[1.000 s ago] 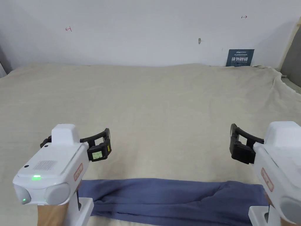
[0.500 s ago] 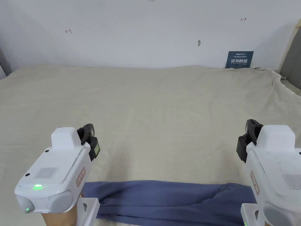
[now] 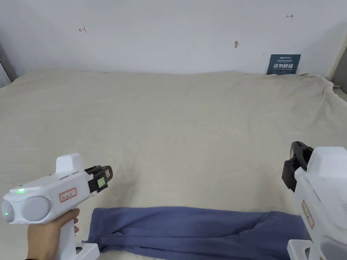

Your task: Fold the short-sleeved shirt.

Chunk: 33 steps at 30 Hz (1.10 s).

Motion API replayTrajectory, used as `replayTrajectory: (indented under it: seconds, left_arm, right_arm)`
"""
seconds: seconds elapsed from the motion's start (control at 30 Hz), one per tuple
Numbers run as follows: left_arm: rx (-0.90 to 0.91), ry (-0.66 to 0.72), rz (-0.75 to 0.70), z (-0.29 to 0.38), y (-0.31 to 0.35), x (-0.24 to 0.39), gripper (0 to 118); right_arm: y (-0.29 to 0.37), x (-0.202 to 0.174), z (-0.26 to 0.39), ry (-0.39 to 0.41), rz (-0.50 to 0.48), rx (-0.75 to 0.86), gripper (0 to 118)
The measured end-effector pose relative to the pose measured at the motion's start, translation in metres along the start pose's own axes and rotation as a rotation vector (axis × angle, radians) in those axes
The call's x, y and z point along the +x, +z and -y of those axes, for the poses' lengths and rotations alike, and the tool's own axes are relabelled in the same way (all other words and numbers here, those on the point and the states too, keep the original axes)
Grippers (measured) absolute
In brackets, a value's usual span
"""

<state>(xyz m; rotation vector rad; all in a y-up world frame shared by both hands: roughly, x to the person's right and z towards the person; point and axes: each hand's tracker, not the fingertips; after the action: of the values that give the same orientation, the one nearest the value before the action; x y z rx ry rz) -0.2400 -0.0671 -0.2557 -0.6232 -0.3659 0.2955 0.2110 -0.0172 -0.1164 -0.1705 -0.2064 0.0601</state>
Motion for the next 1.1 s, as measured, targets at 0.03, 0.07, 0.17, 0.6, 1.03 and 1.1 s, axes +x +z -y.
replayTrajectory:
  seconds: [0.03, 0.07, 0.17, 0.6, 1.03, 1.1]
  left_arm:
    - [-0.048, 0.028, 0.018, 0.000, -0.002, -0.009, 0]
    - [-0.072, 0.049, 0.024, 0.001, -0.005, -0.019, 0]
    - [-0.153, 0.121, 0.033, 0.004, -0.015, -0.054, 0]
    - [-0.385, 0.238, 0.012, 0.051, -0.048, -0.135, 85]
    - [-0.441, 0.274, 0.096, 0.078, -0.079, -0.152, 79]
    - [-0.454, 0.262, 0.108, 0.081, -0.081, -0.144, 56]
  right_arm:
    - [-0.002, 0.000, 0.001, 0.000, 0.001, -0.006, 0]
    - [-0.003, 0.001, 0.002, 0.001, 0.002, -0.012, 0]
    - [-0.006, 0.001, 0.004, 0.005, 0.005, -0.028, 0]
    - [-0.022, -0.008, 0.023, 0.024, 0.013, -0.118, 0]
    - [-0.027, -0.017, 0.028, 0.042, 0.017, -0.164, 0]
    - [-0.027, -0.016, 0.028, 0.040, 0.020, -0.167, 0]
